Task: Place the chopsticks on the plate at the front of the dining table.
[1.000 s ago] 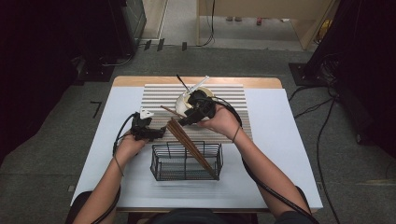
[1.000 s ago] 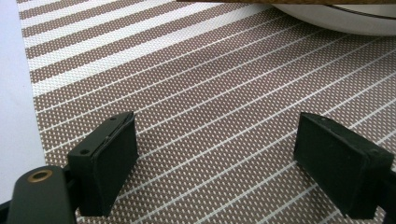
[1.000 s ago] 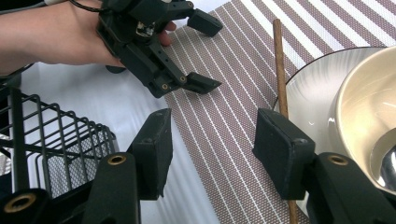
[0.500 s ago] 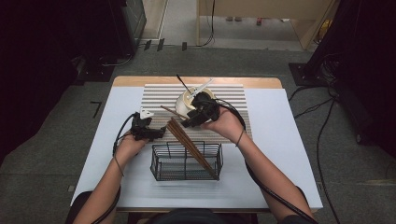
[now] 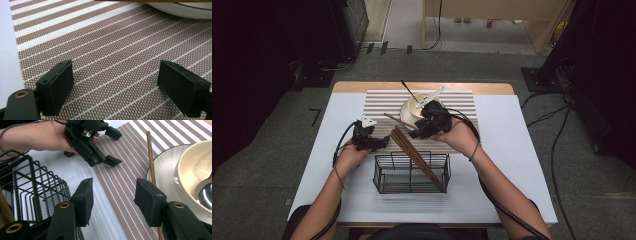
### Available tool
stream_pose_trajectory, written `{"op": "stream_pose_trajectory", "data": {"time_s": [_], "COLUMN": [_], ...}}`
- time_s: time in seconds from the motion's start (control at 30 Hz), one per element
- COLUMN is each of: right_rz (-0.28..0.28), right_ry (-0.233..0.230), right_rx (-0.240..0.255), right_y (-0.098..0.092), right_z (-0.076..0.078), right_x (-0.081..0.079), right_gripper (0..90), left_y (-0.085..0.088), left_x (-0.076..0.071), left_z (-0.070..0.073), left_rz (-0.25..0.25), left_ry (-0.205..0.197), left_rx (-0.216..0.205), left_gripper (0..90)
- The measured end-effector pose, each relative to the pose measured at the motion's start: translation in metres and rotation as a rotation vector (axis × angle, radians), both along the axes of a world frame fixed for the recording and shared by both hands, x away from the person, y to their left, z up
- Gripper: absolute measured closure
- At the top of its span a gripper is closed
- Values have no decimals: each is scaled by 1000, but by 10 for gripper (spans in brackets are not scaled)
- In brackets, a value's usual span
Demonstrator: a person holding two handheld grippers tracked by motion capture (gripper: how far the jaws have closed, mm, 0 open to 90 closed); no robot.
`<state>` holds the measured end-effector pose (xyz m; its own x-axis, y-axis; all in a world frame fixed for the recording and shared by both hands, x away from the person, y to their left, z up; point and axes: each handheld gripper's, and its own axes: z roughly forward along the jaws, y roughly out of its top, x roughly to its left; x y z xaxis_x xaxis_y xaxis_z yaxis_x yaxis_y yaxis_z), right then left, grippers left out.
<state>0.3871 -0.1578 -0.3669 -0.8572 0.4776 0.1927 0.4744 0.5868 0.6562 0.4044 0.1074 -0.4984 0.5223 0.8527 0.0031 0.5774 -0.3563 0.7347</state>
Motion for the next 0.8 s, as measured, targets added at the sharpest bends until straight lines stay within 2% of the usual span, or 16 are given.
{"op": "stream_pose_trajectory", "data": {"time_s": [0.8], "right_rz": [-8], "right_ry": [-19], "right_rx": [35], "right_y": [-19], "right_z": [10], "right_x": [-23], "right_gripper": [507], "left_y": [0], "left_x": [0], "left_z": [0], "left_rz": [-1], "left_ry": [0], "left_rx": [1], "left_gripper": [140]}}
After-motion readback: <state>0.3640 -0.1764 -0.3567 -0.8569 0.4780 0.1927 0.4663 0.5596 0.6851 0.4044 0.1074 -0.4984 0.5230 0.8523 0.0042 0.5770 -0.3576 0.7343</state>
